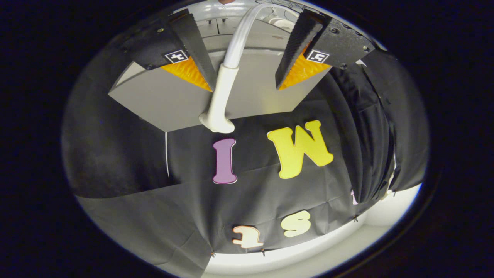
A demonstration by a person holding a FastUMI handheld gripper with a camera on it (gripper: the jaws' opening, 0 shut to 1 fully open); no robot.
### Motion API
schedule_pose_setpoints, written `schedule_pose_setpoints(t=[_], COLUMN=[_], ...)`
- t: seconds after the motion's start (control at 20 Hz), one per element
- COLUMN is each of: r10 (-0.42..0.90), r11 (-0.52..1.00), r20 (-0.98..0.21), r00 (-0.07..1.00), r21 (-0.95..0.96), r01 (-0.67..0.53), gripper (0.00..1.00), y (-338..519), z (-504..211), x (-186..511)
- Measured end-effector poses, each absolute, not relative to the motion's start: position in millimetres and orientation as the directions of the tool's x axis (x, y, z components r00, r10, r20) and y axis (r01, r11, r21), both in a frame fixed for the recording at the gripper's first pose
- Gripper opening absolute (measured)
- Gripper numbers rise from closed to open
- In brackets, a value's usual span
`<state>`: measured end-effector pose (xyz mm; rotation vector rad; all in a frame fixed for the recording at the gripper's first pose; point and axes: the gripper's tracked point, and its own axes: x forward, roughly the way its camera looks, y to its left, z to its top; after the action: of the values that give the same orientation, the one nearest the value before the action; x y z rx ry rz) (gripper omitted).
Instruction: Iron the clothes twice with a garment steamer, once on the left side and once on the right side.
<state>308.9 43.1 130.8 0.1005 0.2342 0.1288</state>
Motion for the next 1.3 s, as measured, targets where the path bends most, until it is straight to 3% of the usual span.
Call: schedule_pose_setpoints(t=[0.65, 0.9, 1.1, 1.15, 1.3], r10=[0.134, 0.124, 0.033, 0.026, 0.002], r11=[0.966, 0.959, 0.968, 0.966, 0.961], r20=[-0.529, -0.57, -0.578, -0.581, -0.576], r00=[0.838, 0.812, 0.815, 0.813, 0.817], r21=[0.259, 0.28, 0.222, 0.224, 0.226], r01=[0.009, 0.051, 0.118, 0.129, 0.157], gripper=[0.87, 0.72, 0.55, 0.46, 0.4], y=[14.9, 14.8, 14.9, 13.7, 12.1], z=[87.1, 83.2, 74.8, 76.3, 76.8], x=[421.6, 425.2, 436.6, 432.6, 429.6])
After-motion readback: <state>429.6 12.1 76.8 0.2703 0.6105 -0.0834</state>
